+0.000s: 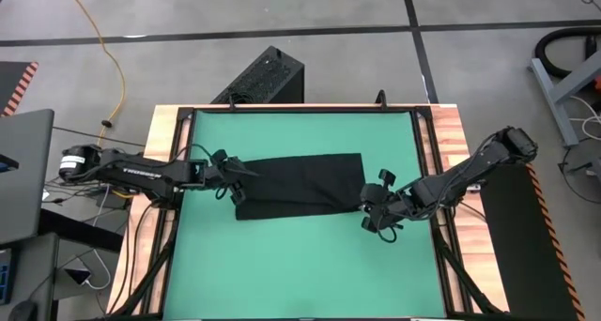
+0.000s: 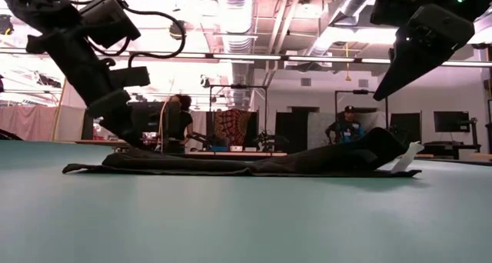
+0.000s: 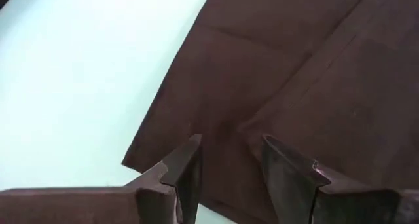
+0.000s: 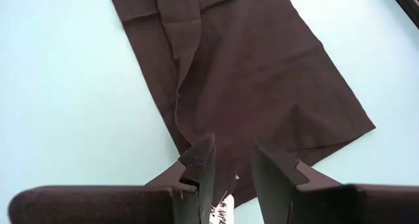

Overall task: Roll towel
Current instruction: Roll the black towel

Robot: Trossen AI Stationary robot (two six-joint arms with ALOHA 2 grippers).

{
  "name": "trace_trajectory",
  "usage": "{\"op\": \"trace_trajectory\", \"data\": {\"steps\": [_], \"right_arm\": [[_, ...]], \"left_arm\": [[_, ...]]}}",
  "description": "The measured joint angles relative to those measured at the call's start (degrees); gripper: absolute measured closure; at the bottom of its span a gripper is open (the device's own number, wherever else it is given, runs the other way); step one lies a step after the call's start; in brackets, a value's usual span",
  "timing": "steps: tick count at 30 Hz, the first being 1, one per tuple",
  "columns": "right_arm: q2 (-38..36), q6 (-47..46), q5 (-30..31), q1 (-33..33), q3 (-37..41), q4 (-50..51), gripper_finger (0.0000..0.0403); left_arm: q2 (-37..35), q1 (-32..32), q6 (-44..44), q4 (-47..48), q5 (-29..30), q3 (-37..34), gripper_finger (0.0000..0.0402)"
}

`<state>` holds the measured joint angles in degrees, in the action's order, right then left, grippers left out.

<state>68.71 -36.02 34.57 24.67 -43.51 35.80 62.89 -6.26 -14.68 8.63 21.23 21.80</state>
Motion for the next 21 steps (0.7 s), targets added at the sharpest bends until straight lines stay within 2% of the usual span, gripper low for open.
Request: {"op": "trace_trajectory", "data": {"steps": [5,10,13,18,21], "right_arm": [[0.0,0.0,0.0,0.0,0.0,0.0,0.0284],[0.0,0.0,0.0,0.0,0.0,-0.2,0.0284],[0.0,0.0,0.0,0.0,0.0,-0.3,0.0284],[0.0,-0.2,-0.4,0.2,0.0,-0.8,0.0284],[0.0,-0.4,-0.4,0.2,0.0,-0.7,0.0284]], "left_arm": [[1.0,-2.0,3.3,-3.8,-3.3,-0.8,0.0260],[4.4,-3.7,7.4,-7.8,-3.8,-0.8,0.0260],[7.2,-5.0,7.5,-8.8,-6.0,-0.8,0.0260],[10.5,-5.2,8.1,-10.9,-6.5,-0.9,0.0260],[11.3,-5.2,8.1,-11.6,-7.6,-0.8,0.0272]]}}
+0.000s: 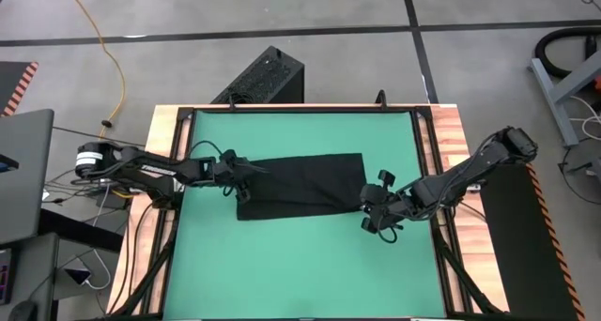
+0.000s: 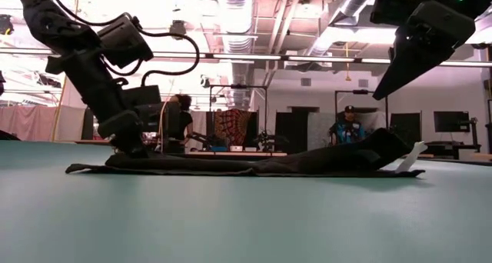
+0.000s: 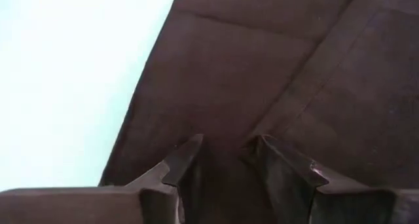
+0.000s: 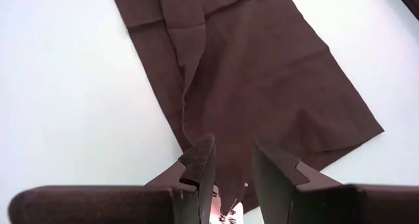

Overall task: Roll towel
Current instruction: Roll the black towel

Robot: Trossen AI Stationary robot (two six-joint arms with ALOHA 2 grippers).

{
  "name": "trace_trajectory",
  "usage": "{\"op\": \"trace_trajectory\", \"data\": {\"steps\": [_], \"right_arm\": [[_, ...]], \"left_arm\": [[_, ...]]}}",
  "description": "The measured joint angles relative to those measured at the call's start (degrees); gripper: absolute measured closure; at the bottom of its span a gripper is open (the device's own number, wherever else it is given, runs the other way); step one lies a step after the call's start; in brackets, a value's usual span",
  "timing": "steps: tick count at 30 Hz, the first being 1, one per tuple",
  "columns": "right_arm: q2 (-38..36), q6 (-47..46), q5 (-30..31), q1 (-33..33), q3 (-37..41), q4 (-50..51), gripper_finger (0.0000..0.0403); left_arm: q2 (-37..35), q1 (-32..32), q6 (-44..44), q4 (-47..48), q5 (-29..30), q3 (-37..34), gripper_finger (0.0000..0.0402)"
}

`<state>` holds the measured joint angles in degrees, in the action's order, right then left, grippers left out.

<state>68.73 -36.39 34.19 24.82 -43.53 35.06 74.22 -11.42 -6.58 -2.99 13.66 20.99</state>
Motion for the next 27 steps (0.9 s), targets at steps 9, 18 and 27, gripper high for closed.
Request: {"op": "trace_trajectory", "data": {"steps": [9,18,27], "right_arm": [[0.0,-0.3,0.1,-0.1,0.0,0.0,0.0284],[0.0,-0.2,3.3,-0.2,0.0,-0.1,0.0284],[0.0,-0.7,3.4,-0.2,0.0,-0.2,0.0284]], "left_arm": [[-0.4,0.0,0.5,0.3,-2.9,0.0,0.0394],[-0.3,1.7,-0.6,3.5,-2.7,4.4,0.0401],[-0.3,8.4,-3.7,4.4,1.3,5.9,0.0401]]}}
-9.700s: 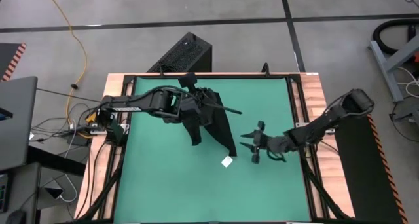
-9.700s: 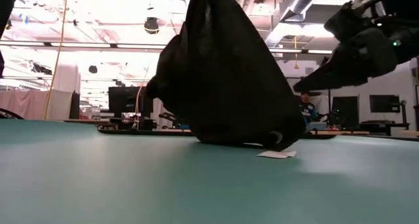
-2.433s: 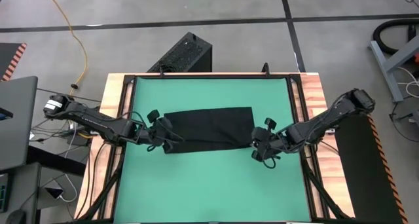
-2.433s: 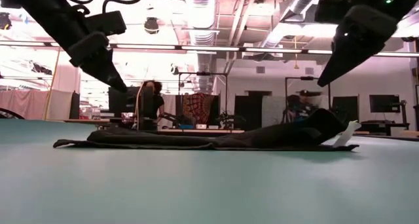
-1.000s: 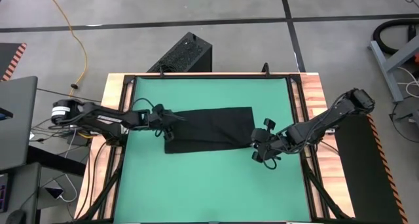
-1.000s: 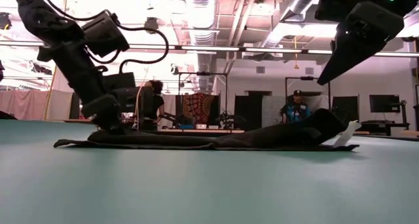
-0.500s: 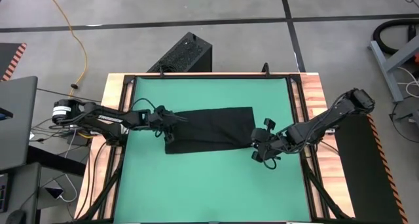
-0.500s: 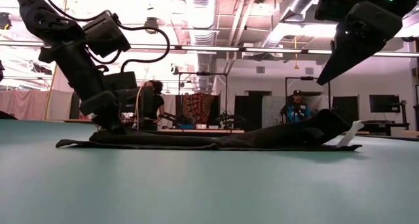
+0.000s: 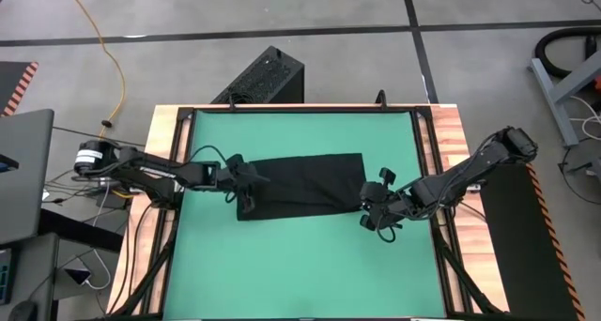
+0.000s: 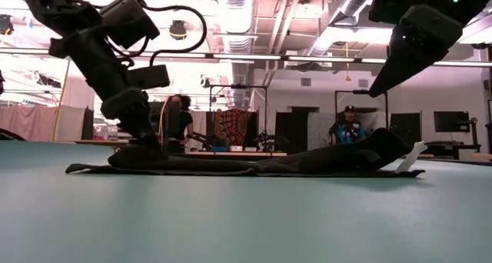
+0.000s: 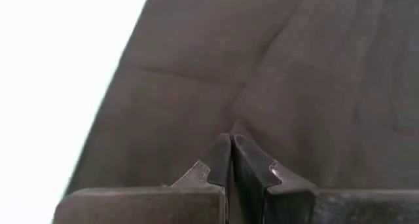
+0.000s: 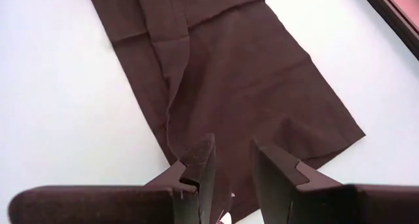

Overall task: Roll towel
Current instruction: Roll the black towel

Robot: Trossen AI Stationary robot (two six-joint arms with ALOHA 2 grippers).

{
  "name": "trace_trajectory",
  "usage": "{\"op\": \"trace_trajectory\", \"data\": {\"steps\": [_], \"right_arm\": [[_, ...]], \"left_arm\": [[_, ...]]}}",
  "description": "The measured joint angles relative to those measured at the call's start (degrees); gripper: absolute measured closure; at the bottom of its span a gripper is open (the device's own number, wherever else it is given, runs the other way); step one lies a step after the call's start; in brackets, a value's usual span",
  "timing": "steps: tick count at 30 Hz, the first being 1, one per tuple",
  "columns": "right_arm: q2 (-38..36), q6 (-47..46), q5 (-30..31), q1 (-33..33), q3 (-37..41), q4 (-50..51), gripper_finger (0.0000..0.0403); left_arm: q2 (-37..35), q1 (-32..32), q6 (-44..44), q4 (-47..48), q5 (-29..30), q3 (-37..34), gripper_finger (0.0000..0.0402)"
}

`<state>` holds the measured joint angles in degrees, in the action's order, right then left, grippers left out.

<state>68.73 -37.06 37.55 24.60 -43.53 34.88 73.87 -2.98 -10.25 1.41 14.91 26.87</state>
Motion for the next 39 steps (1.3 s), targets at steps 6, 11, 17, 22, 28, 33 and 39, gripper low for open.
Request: {"op": "trace_trajectory", "data": {"steps": [6,11,17,22,28,33,39], "right_arm": [[0.3,0.0,0.3,-0.4,0.0,-2.9,0.0284],[5.3,-0.4,1.4,-1.9,0.0,-4.5,0.0284],[14.7,3.0,1.3,-2.1,0.0,-8.1,0.0284],[17.0,7.3,-0.6,-0.4,-1.4,-8.9,0.0284],[14.2,7.1,-0.2,1.1,-1.7,-8.1,0.0284],[12.2,7.2,1.4,2.4,-1.7,-5.8,0.0284],[12.2,7.1,1.3,3.5,-1.4,-3.5,0.0284]], "left_arm": [[0.0,7.0,-5.9,5.2,0.0,0.0,0.0401],[0.0,12.8,-10.2,6.9,2.3,0.0,0.0402],[0.0,17.3,-13.1,6.8,4.5,0.0,0.0401],[0.0,20.0,-14.4,7.4,6.6,1.9,0.0401],[0.0,21.6,-13.5,11.7,7.0,7.1,0.0401],[0.0,23.9,-13.4,13.1,7.2,9.4,0.0401],[0.0,26.9,-14.8,15.8,9.2,9.3,0.0401]]}}
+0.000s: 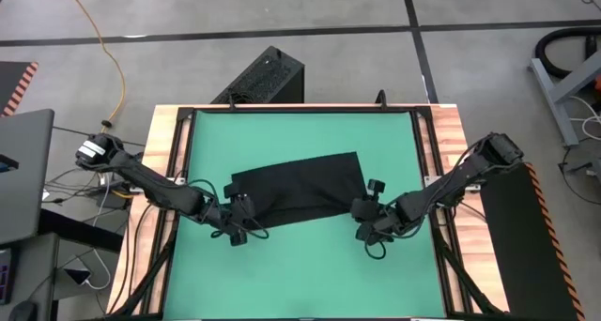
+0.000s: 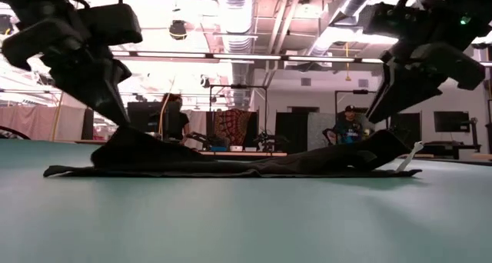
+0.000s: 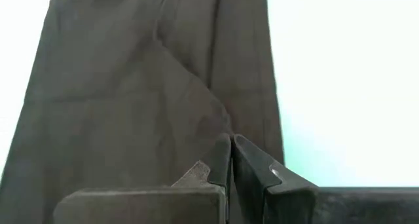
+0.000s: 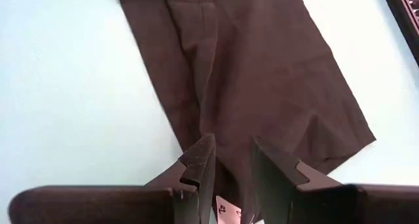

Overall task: Roll towel
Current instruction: Roll the black towel

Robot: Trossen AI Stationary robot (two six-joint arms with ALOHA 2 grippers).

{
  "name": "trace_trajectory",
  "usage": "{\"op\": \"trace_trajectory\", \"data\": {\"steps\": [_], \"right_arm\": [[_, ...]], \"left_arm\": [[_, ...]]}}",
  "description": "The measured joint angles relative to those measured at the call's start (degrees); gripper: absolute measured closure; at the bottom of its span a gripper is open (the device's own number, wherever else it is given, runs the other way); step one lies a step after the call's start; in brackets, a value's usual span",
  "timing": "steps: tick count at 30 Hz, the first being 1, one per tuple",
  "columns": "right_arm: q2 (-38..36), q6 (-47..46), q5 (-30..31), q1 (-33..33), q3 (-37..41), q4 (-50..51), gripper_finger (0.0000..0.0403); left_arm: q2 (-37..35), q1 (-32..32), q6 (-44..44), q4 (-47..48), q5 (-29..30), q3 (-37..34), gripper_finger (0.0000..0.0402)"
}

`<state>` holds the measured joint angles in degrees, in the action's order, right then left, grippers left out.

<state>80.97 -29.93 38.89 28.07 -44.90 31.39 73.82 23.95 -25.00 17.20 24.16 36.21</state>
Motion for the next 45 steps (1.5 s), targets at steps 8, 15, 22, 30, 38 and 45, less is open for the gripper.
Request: {"op": "trace_trajectory", "data": {"steps": [8,15,22,30,38,45], "right_arm": [[2.3,0.0,0.7,-0.1,1.1,-0.2,0.0283],[2.8,-0.1,1.5,-1.2,1.1,3.7,0.0283],[2.7,-0.6,0.0,-2.0,1.1,6.1,0.0288],[2.7,-0.6,-0.2,-2.4,1.1,6.2,0.0335],[2.7,-0.2,-0.1,-1.8,1.1,6.4,0.0349],[2.7,-2.1,0.4,-2.9,1.1,6.4,0.0348]], "left_arm": [[0.0,2.7,-1.9,1.6,0.9,0.0,0.0401],[0.0,3.7,-2.9,2.8,0.8,0.0,0.0401],[0.0,3.7,-2.9,2.9,0.4,-0.1,0.0401],[0.0,4.6,-3.1,3.2,-0.9,-0.1,0.0401],[0.0,4.9,-3.8,5.5,-2.0,-0.1,0.0401],[0.0,4.9,-5.7,10.5,-5.0,-0.1,0.0355]]}}
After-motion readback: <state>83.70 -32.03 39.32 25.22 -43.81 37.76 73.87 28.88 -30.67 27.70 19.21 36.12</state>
